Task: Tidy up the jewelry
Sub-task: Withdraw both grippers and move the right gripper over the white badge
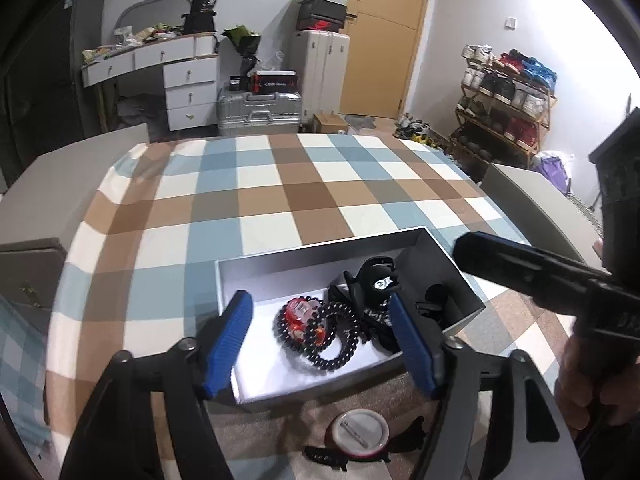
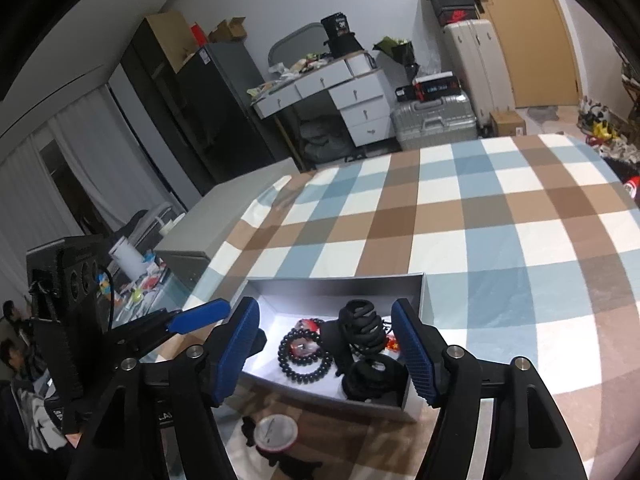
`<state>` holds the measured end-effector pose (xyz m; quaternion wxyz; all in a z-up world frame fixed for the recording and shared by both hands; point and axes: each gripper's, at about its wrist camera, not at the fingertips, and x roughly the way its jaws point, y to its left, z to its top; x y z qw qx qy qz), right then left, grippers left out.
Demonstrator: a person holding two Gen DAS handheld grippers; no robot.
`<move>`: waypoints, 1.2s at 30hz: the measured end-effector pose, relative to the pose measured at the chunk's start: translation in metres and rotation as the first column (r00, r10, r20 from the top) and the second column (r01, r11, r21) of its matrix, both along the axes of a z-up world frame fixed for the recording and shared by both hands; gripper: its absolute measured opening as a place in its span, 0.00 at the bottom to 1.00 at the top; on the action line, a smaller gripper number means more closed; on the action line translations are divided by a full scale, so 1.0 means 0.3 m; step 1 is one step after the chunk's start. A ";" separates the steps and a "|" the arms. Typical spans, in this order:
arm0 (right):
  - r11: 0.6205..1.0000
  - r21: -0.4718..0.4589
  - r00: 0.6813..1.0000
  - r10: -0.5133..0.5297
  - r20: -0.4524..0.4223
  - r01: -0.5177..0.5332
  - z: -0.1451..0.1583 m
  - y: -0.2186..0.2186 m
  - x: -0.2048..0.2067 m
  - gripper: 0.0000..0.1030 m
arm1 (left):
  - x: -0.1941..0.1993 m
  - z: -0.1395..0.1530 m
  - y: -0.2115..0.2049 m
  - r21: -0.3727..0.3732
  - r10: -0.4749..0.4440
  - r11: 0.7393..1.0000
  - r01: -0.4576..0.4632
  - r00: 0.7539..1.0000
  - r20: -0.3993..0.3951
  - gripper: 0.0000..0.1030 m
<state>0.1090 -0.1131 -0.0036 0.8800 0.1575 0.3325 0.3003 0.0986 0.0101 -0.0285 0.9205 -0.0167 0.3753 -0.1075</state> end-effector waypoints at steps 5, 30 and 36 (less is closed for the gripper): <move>1.000 0.012 1.000 0.002 0.000 -0.002 0.009 -0.016 -0.049 0.75 | -0.056 0.001 0.010 -0.001 0.058 0.998 -0.058 0.998 0.019 0.70; 0.997 -0.047 0.994 0.060 -0.093 -0.064 -0.160 0.064 -0.222 0.88 | -0.273 -0.140 0.139 0.038 0.244 0.969 -0.244 0.970 0.009 0.90; 0.988 -0.117 0.992 0.087 -0.092 -0.098 -0.194 0.157 -0.228 0.88 | -0.327 -0.170 0.183 0.034 0.281 0.959 -0.280 0.960 -0.010 0.90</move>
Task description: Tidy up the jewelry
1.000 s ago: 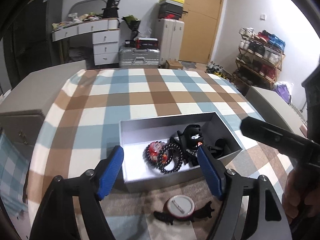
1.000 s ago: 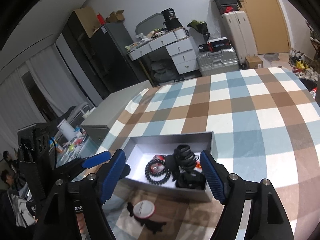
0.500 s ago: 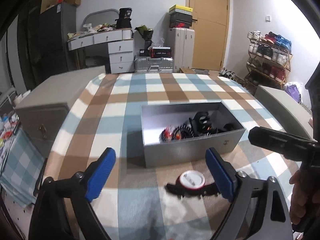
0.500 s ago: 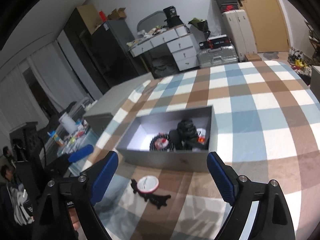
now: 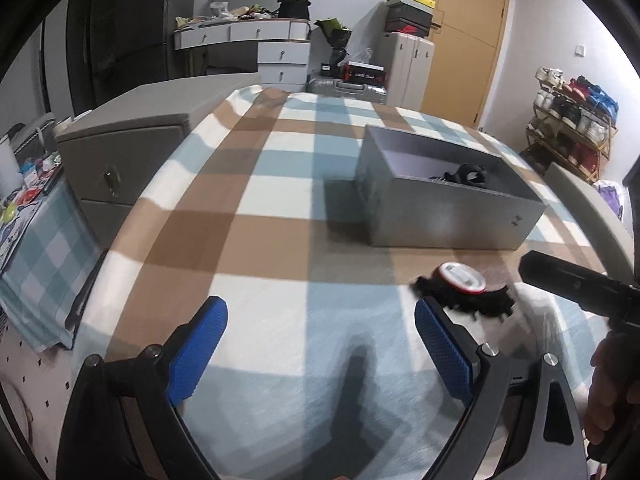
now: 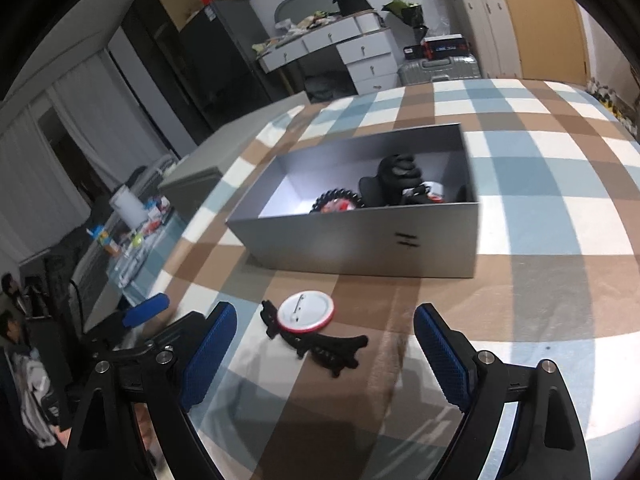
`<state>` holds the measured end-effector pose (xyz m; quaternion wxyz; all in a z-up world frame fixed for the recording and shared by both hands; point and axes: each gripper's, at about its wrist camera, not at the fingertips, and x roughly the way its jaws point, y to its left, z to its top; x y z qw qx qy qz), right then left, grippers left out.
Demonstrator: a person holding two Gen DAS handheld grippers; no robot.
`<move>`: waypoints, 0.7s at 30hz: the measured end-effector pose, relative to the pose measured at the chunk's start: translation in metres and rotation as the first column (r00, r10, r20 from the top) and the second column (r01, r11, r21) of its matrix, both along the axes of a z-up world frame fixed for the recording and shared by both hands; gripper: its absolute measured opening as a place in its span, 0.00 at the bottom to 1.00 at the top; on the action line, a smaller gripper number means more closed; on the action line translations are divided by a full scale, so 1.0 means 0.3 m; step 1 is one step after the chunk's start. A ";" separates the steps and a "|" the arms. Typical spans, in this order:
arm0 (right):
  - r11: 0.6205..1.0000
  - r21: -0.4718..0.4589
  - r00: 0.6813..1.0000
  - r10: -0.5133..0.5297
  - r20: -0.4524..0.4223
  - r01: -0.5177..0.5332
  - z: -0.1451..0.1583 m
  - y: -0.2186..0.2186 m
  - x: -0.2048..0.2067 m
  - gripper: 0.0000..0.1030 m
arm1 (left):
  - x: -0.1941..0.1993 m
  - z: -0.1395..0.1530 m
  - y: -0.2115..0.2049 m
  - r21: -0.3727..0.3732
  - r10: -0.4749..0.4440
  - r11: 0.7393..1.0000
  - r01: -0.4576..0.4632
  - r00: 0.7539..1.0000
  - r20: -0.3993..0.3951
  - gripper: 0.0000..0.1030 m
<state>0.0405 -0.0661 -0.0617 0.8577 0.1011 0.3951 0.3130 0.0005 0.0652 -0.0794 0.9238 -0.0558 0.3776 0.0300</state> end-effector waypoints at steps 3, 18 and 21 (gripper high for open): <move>0.999 -0.038 1.000 0.022 0.007 -0.022 -0.015 0.049 0.004 0.88 | -0.017 -0.008 0.004 -0.003 -0.002 1.000 0.002 1.000 -0.005 0.90; 0.977 -0.210 0.999 0.041 0.027 -0.035 -0.045 0.159 0.025 0.54 | -0.028 -0.028 0.028 -0.080 -0.037 0.996 0.036 0.999 -0.018 0.89; 0.978 -0.204 0.998 0.048 0.033 -0.041 -0.049 0.159 0.020 0.50 | -0.024 -0.034 0.031 -0.089 -0.036 0.995 0.034 0.999 -0.025 0.89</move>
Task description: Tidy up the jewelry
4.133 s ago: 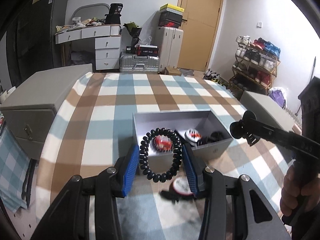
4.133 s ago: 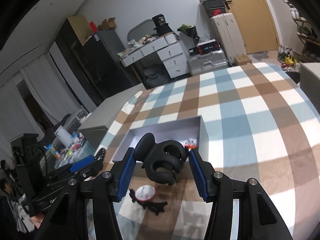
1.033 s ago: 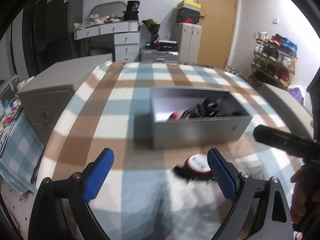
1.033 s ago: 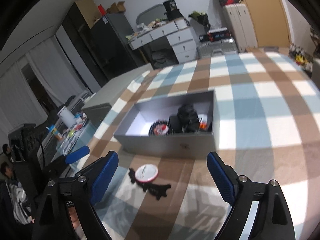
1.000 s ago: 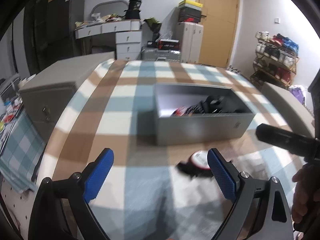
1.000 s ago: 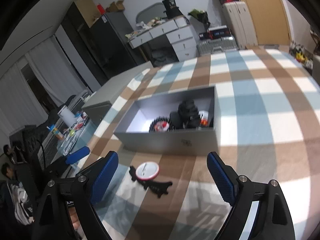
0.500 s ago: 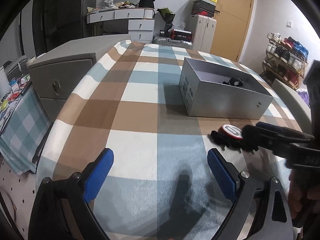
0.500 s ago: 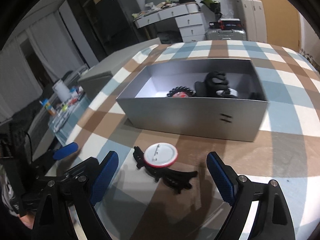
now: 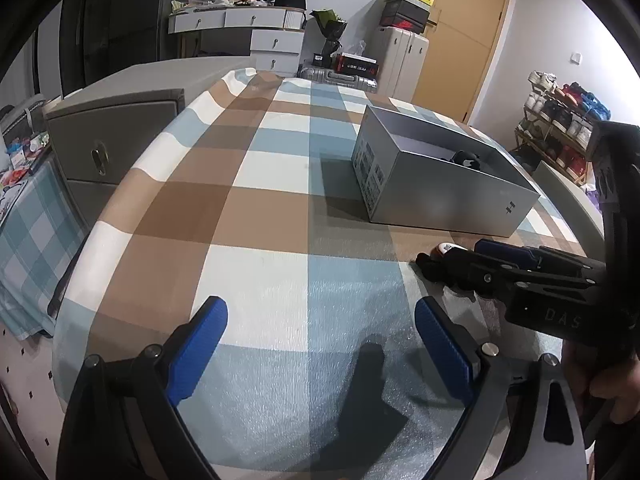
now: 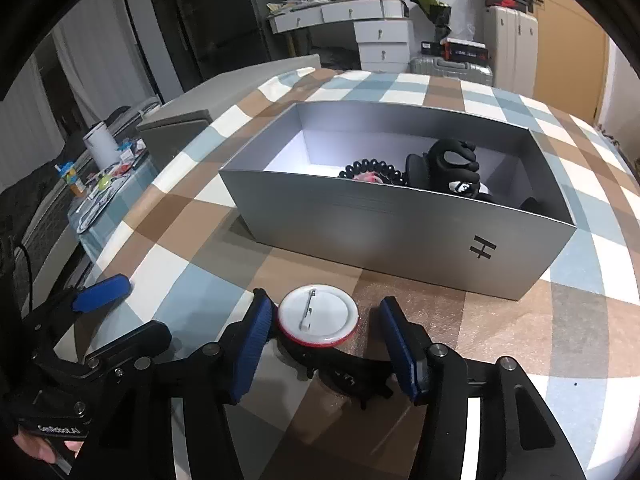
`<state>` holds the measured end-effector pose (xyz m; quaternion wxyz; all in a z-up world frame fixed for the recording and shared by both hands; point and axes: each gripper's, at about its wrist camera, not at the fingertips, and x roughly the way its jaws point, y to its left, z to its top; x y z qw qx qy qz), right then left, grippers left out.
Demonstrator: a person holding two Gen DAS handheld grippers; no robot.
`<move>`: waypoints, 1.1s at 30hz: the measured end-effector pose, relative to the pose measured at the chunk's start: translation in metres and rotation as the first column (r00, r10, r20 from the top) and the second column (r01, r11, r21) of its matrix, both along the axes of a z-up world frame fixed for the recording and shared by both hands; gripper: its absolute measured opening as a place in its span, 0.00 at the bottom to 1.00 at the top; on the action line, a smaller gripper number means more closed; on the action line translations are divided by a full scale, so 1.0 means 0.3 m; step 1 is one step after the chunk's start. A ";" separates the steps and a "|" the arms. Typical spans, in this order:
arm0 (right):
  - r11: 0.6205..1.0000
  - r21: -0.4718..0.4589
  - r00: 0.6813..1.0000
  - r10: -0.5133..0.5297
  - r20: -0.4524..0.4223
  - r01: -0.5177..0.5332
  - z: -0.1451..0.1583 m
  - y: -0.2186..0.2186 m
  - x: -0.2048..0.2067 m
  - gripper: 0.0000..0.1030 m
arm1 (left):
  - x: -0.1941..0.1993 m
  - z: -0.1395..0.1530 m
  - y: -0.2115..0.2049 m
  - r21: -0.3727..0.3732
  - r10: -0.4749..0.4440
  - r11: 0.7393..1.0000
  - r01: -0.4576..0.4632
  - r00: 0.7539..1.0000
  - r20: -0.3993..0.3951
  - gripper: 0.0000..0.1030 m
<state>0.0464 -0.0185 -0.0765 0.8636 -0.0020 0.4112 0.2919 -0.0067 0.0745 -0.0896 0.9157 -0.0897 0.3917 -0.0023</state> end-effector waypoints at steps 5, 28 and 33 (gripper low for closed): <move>1.000 0.021 1.000 0.019 -0.005 -0.019 0.000 -0.001 -0.005 0.40 | 0.001 -0.003 0.001 -0.012 0.000 1.000 0.000 1.000 -0.011 0.89; 0.959 0.249 0.990 -0.143 0.001 0.139 0.073 -0.315 -0.030 0.40 | 0.104 0.046 -0.162 -0.164 -0.270 0.950 0.266 0.963 -0.001 0.89; 0.944 0.273 0.982 -0.190 -0.002 0.184 0.078 -0.403 -0.034 0.40 | 0.159 0.036 -0.260 -0.100 -0.315 0.946 0.310 0.948 -0.042 0.89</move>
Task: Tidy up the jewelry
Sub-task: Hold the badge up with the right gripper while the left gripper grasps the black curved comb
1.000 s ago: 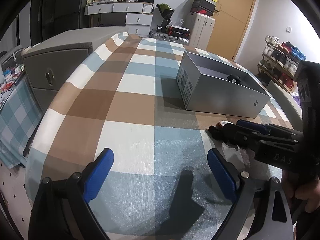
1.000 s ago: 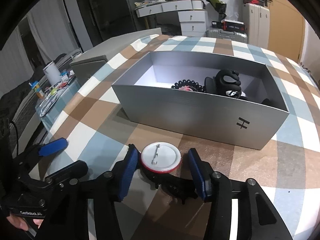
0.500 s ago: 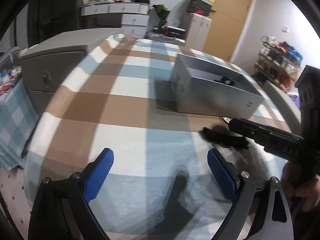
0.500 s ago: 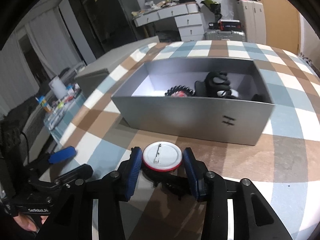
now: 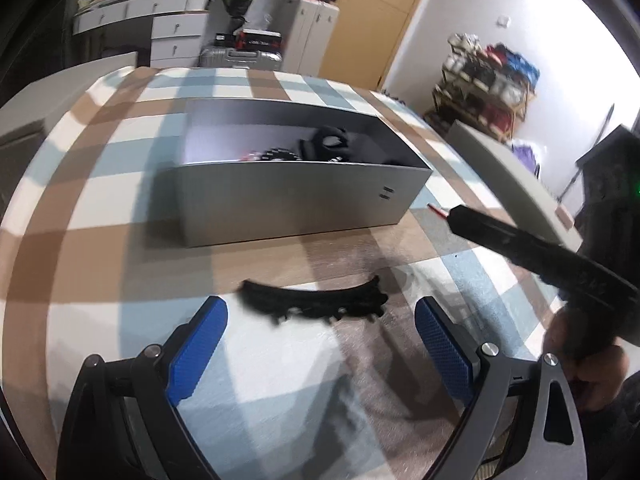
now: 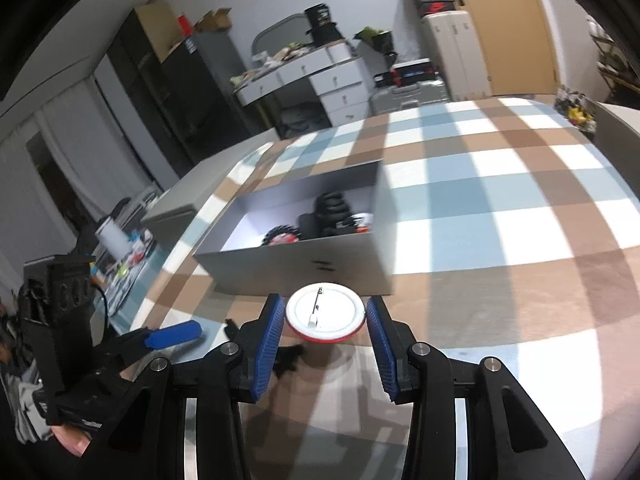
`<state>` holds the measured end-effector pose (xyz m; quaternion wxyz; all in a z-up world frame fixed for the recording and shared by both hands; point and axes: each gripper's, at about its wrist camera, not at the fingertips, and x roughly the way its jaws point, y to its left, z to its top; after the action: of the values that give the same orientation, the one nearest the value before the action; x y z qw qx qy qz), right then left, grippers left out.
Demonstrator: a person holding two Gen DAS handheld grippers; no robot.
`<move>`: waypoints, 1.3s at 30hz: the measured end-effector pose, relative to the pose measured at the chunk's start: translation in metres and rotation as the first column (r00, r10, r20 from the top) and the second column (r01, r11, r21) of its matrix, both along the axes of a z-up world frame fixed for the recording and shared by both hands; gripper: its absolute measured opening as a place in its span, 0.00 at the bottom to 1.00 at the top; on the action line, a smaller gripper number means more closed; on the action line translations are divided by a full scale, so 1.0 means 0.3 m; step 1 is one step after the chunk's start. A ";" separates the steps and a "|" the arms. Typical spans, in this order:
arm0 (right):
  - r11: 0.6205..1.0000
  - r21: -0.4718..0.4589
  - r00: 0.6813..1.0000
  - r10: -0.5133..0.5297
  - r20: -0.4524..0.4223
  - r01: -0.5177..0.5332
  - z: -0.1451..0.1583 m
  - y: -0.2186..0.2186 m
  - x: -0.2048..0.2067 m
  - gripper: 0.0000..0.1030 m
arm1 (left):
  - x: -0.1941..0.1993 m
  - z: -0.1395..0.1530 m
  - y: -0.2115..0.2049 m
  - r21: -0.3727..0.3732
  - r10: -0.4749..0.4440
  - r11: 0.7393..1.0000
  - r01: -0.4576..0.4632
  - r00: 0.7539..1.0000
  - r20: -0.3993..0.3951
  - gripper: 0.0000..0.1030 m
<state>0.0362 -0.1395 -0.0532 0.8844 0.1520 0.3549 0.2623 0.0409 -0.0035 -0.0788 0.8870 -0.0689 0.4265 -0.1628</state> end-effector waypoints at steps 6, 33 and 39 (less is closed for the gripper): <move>1.000 0.024 1.000 -0.014 -0.001 0.014 -0.009 -0.040 -0.003 0.40 | 0.046 -0.017 -0.052 0.034 -0.006 0.999 0.008 0.999 -0.050 0.89; 0.997 0.071 1.000 0.002 0.007 -0.003 -0.023 -0.075 -0.031 0.40 | 0.041 -0.033 -0.136 0.285 -0.021 0.958 0.030 0.999 -0.033 0.66; 0.998 0.070 1.000 -0.006 0.016 0.005 -0.006 -0.074 -0.039 0.40 | 0.010 0.010 -0.117 0.264 0.002 0.965 -0.006 1.000 0.017 0.66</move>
<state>0.0244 -0.1618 -0.0549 0.8820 0.1817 0.3378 0.2736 0.0437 -0.0385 -0.0757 0.8921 0.0503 0.4369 -0.1033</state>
